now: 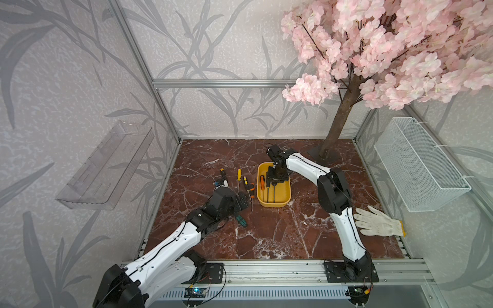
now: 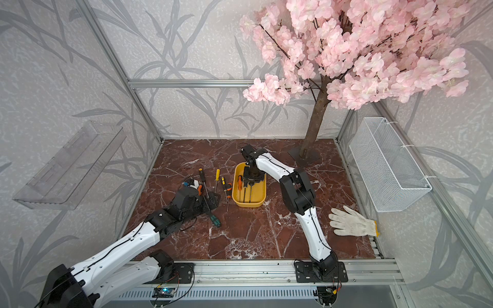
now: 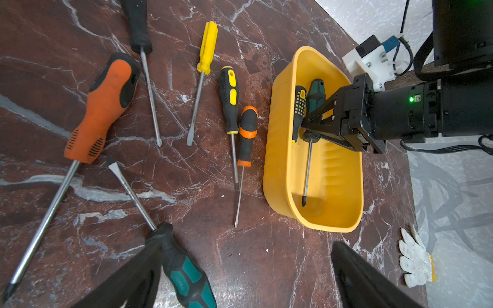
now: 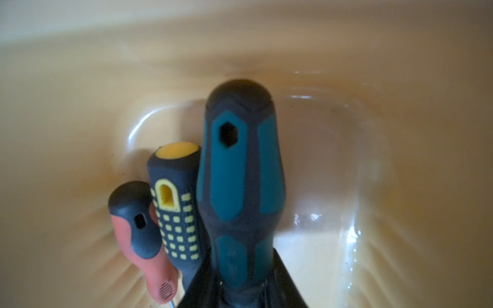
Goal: Put the screwdriver on the desktop into the storage box
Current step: Place the screwdriver in the storage box.
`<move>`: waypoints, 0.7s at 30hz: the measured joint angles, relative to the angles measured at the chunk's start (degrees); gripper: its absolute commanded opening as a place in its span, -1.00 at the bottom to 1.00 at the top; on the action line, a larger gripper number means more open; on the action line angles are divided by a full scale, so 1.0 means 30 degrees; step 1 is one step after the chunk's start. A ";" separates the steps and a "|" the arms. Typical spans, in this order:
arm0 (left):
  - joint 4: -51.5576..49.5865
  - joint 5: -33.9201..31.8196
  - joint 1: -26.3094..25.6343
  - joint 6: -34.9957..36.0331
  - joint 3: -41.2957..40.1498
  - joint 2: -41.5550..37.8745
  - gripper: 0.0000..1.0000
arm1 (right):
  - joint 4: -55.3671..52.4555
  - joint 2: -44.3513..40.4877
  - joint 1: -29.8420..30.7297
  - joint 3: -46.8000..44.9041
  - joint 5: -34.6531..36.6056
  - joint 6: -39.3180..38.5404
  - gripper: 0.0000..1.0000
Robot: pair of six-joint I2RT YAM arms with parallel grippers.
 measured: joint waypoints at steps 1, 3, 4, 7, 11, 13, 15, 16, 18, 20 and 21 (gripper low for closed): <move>0.0000 0.0000 0.0000 0.0000 0.0000 0.0000 1.00 | 0.0000 -0.0007 0.0022 0.0000 0.0007 0.0000 -0.34; 0.0000 0.0000 0.0007 -0.0007 0.0000 0.0000 1.00 | -0.0007 0.0000 0.0058 0.0000 0.0007 -0.0044 -0.29; 0.0000 0.0000 0.0007 -0.0007 0.0000 0.0000 1.00 | -0.0007 0.0000 0.0066 0.0000 0.0015 -0.0051 -0.27; 0.0000 0.0000 0.0015 -0.0022 -0.0036 -0.0007 1.00 | -0.0036 -0.0007 0.0117 0.0160 0.0015 -0.0095 -0.22; 0.0000 0.0000 0.0015 -0.0095 -0.0073 -0.0007 1.00 | -0.0066 -0.0015 0.0291 0.0313 0.0029 -0.0153 -0.22; -0.0007 0.0000 0.0015 -0.0109 -0.0109 -0.0015 1.00 | -0.0073 -0.0015 0.0357 0.0313 0.0058 -0.0160 -0.22; 0.0000 0.0000 0.0015 -0.0109 -0.0117 -0.0015 1.00 | -0.0080 -0.0029 0.0386 0.0313 0.0109 -0.0189 -0.22; -0.0007 0.0000 0.0015 -0.0109 -0.0117 -0.0015 1.00 | -0.0080 -0.0036 0.0386 0.0313 0.0117 -0.0204 -0.22; -0.0007 0.0000 0.0015 -0.0117 -0.0117 -0.0015 1.00 | -0.0080 -0.0117 0.0386 0.0299 0.0160 -0.0233 -0.22; -0.0007 -0.0007 0.0015 -0.0131 -0.0117 -0.0015 1.00 | -0.0102 -0.0313 0.0393 0.0270 0.0175 -0.0284 -0.22; -0.0007 -0.0022 0.0015 -0.0138 -0.0117 -0.0015 0.99 | -0.0087 -0.0466 0.0393 0.0226 0.0182 -0.0321 -0.22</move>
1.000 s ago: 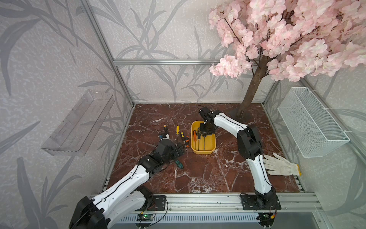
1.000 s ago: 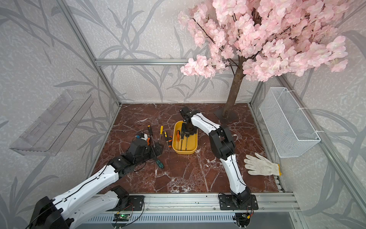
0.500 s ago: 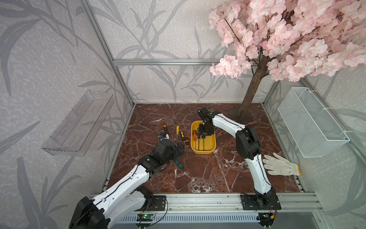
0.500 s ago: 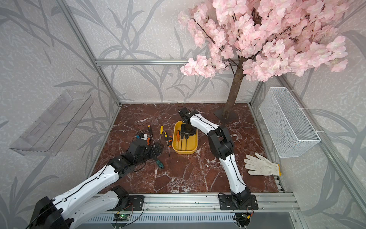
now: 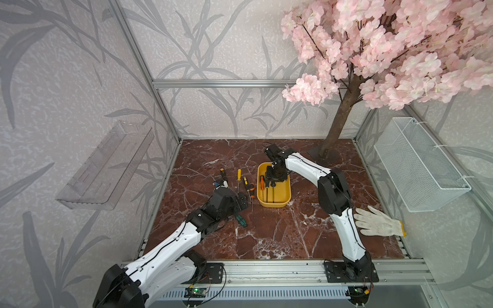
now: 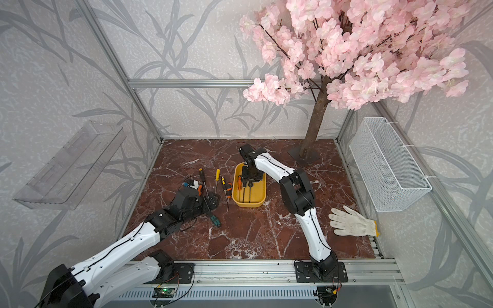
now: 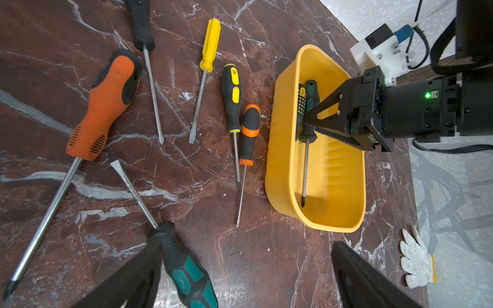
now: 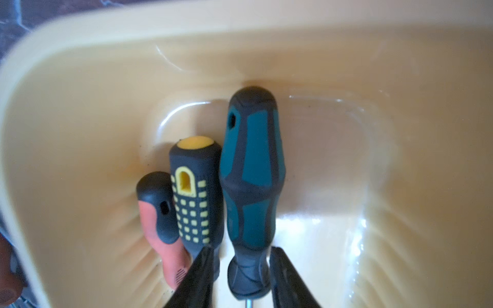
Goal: Put the screwdriver on the desktop into the storage box
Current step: Place the screwdriver in the storage box, then pick up the screwdriver from the center of the board.
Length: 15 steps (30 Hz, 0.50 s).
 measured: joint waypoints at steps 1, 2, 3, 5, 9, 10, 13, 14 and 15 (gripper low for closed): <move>0.0000 -0.0022 0.0000 0.0000 0.0000 0.0000 0.98 | 0.0007 -0.0197 0.0000 -0.0080 0.0000 -0.0051 -0.22; -0.0015 -0.0051 0.0000 -0.0007 0.0000 0.0000 0.97 | -0.0007 -0.0452 0.0007 -0.0189 0.0007 -0.0124 -0.22; -0.0022 -0.0073 0.0007 -0.0007 0.0000 0.0000 0.96 | -0.0007 -0.0692 0.0007 -0.0277 0.0015 -0.0189 -0.22; -0.0073 -0.0138 0.0015 0.0000 0.0000 0.0007 0.94 | 0.0000 -0.1122 0.0007 -0.0430 0.0051 -0.0299 -0.22; -0.0197 -0.0197 0.0036 0.0015 0.0022 0.0277 0.92 | 0.0022 -0.2200 0.0022 -0.0954 0.0138 -0.0561 -0.23; -0.0233 -0.0197 0.0036 0.0022 0.0036 0.0408 0.92 | 0.0015 -0.2448 0.0022 -0.1093 0.0124 -0.0634 -0.23; -0.0583 -0.0240 0.0051 0.0051 0.0270 0.0860 0.85 | 0.0131 -0.3388 0.0058 -0.1851 0.0153 -0.0845 -0.23; -0.0663 -0.0291 0.0058 0.0073 0.0401 0.0976 0.82 | 0.0168 -0.3745 0.0066 -0.2200 0.0153 -0.0911 -0.23; -0.0750 -0.0342 0.0080 0.0131 0.0576 0.1115 0.75 | 0.0211 -0.4073 0.0073 -0.2550 0.0153 -0.0976 -0.23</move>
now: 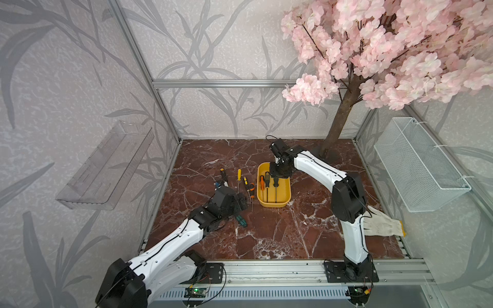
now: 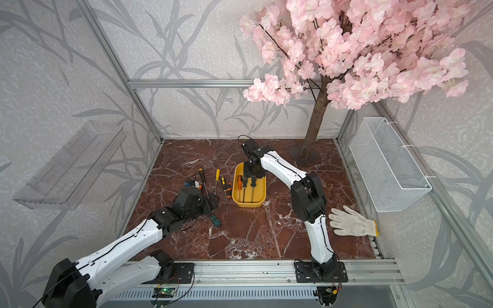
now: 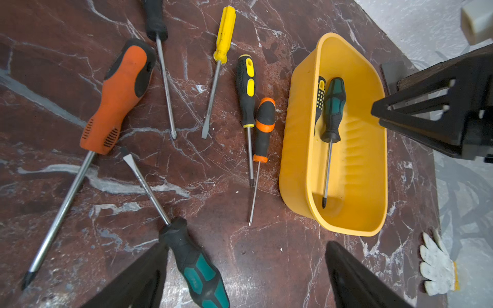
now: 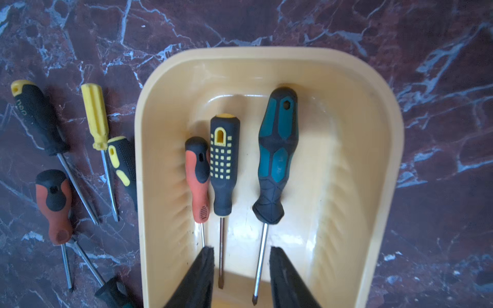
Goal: Put the screwdriver on the desktop into the storage box
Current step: Pick up the screwdriver from the center of the board.
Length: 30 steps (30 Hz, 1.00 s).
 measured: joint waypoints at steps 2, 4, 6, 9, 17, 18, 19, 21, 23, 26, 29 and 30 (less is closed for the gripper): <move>-0.0138 -0.0080 0.0066 0.0051 0.0335 0.0211 0.64 | 0.0160 -0.0729 0.0015 -0.0794 0.0022 -0.0102 -0.23; -0.0211 -0.0146 0.0138 0.0189 0.0743 0.0517 0.60 | 0.0204 -0.1508 0.0015 -0.1596 0.0051 -0.0219 -0.23; -0.0277 -0.0160 0.0270 0.0299 0.1093 0.0809 0.60 | 0.0277 -0.2259 0.0015 -0.2295 0.0044 -0.0364 -0.23; -0.0474 -0.0204 0.0539 0.0495 0.1632 0.1239 0.60 | 0.0525 -0.3439 0.0015 -0.3453 0.0036 -0.0466 -0.23; -0.1887 -0.0379 0.2142 0.1807 0.4102 0.3395 0.39 | 0.1086 -0.6156 0.0015 -0.6317 0.0117 -0.0517 -0.23; -0.2040 -0.0430 0.2412 0.2062 0.4364 0.3672 0.36 | 0.1122 -0.6426 0.0015 -0.6601 0.0168 -0.0517 -0.23; -0.2222 -0.0474 0.2674 0.2251 0.4590 0.3898 0.34 | 0.1195 -0.6768 0.0015 -0.6951 0.0175 -0.0517 -0.23; -0.2477 -0.0561 0.3257 0.2608 0.4911 0.4306 0.29 | 0.1246 -0.7373 0.0015 -0.7541 0.0182 -0.0517 -0.23; -0.2623 -0.0576 0.3949 0.2936 0.5078 0.4707 0.26 | 0.1333 -0.7934 0.0000 -0.8109 0.0189 -0.0517 -0.23; -0.2739 -0.0568 0.4962 0.3388 0.5100 0.5384 0.17 | 0.1552 -0.8772 -0.0044 -0.9049 0.0168 -0.0510 -0.23; -0.2769 -0.0554 0.5727 0.3628 0.5100 0.6164 0.15 | 0.1676 -0.9551 -0.0182 -1.0069 0.0182 -0.0510 -0.23; -0.2769 -0.0546 0.5989 0.3694 0.5107 0.6484 0.14 | 0.1705 -0.9836 -0.0219 -1.0426 0.0175 -0.0510 -0.23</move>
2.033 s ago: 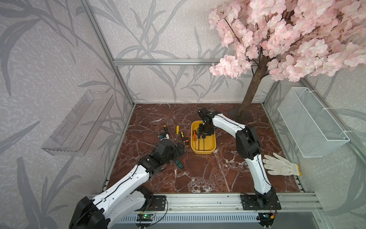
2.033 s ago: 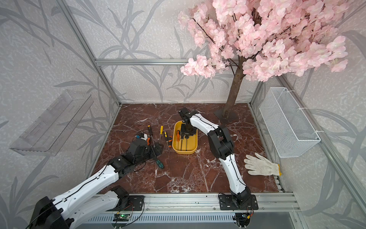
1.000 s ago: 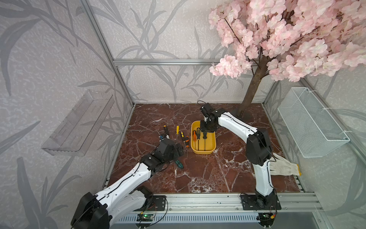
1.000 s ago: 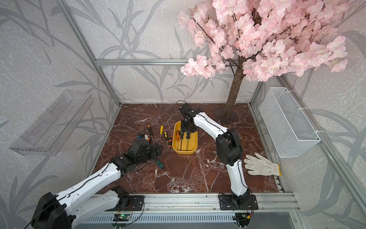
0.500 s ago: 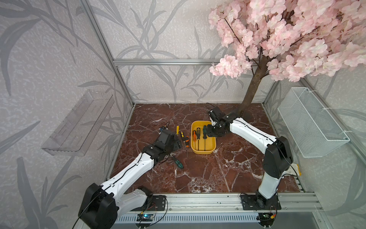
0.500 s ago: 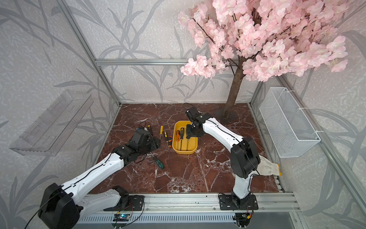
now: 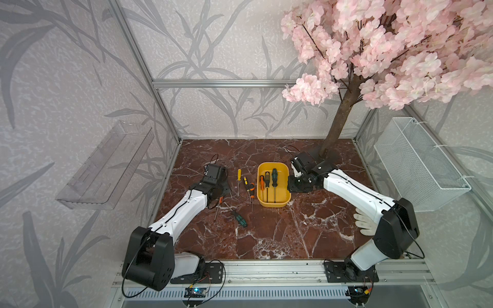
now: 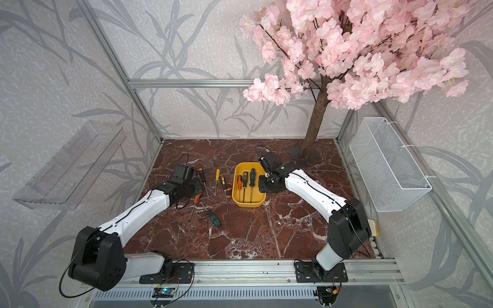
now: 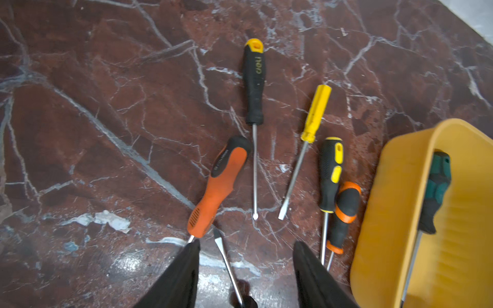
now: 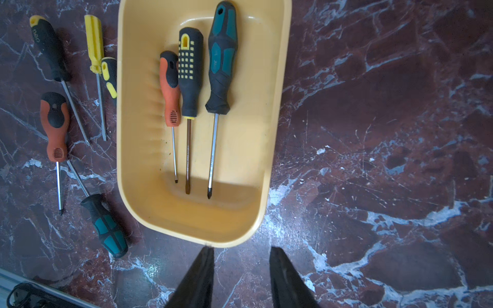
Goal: Put the screwdriver on the desktop into the storage box
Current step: Pick up the screwdriver from the center of the board.
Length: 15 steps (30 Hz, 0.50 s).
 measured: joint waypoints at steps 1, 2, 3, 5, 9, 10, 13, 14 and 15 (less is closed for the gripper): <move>-0.0007 0.0000 0.0197 0.0036 0.0007 0.0321 0.12 | 0.0029 -0.0328 -0.0044 -0.0408 0.0015 0.0007 -0.23; -0.0022 0.0000 0.0342 0.0058 0.0029 0.0627 0.09 | 0.0036 -0.0597 -0.0080 -0.0721 0.0007 0.0007 -0.23; -0.0058 0.0007 0.0481 0.0095 0.0087 0.1064 0.07 | 0.0058 -0.0911 -0.0109 -0.1078 0.0022 0.0007 -0.23; -0.0175 0.0015 0.0634 0.0233 0.0306 0.1872 0.05 | 0.0226 -0.1537 -0.0197 -0.1814 0.0000 0.0073 -0.23; -0.0175 0.0022 0.0816 0.0437 0.0707 0.3468 0.03 | 0.0546 -0.2455 -0.0306 -0.3286 -0.0124 0.0328 -0.23; -0.0153 0.0029 0.0852 0.0503 0.0714 0.3767 0.03 | 0.0590 -0.2572 -0.0306 -0.3599 -0.0153 0.0452 -0.23; -0.0109 0.0080 0.0962 0.0590 0.0750 0.4401 -0.04 | 0.0729 -0.2718 -0.0306 -0.4233 -0.0284 0.0714 -0.23; -0.0109 0.0087 0.1005 0.0648 0.0809 0.4575 -0.04 | 0.0780 -0.2761 -0.0306 -0.4364 -0.0328 0.0794 -0.23; -0.0102 0.0102 0.1071 0.0714 0.0911 0.4779 -0.04 | 0.0809 -0.2805 -0.0306 -0.4473 -0.0357 0.0860 -0.23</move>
